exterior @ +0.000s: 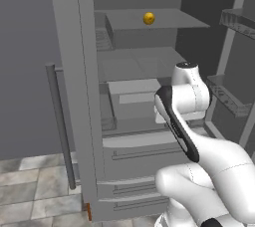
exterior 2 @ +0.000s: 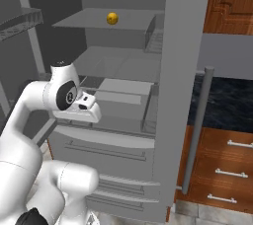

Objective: Retrieve a lemon from the fridge and place it on the cutting board with the fish.

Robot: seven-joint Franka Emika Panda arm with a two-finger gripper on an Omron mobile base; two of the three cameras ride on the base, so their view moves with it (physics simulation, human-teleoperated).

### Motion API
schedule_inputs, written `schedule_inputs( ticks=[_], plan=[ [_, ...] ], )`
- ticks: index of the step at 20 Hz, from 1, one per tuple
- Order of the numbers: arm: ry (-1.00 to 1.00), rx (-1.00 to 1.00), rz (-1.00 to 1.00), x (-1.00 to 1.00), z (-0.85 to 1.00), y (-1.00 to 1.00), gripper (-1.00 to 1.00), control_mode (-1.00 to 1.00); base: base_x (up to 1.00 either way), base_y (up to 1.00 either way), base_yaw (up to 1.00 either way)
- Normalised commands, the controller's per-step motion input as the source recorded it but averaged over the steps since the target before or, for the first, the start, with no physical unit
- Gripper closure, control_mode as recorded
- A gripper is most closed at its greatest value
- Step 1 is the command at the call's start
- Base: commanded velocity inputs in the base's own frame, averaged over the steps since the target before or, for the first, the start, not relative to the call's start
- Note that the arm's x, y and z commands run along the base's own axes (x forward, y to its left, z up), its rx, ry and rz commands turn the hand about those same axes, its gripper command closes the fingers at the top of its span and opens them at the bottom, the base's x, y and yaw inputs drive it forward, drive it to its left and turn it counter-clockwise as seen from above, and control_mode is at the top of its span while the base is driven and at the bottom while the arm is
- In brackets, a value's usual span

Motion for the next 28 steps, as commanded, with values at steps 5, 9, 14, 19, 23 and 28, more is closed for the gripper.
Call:
schedule_inputs(
  ticks=[5,9,14,19,23,28],
  plan=[
    [0.00,0.00,0.00,0.00,0.00,0.00,-1.00,1.00,0.07,0.00,0.00],
    [0.00,0.00,0.00,0.00,0.00,0.00,-1.00,1.00,0.39,-0.13,0.00],
    [0.00,0.00,0.00,0.00,0.00,0.00,-1.00,1.00,0.52,-0.22,0.00],
    [0.00,0.00,0.00,0.00,0.00,0.00,-1.00,1.00,0.46,-0.08,-0.04],
    [0.00,0.00,0.00,0.00,0.00,0.00,-1.00,1.00,0.52,0.00,-0.13],
    [0.00,0.00,0.00,0.00,0.00,0.00,-1.00,1.00,0.55,0.03,-0.13]
  ],
)
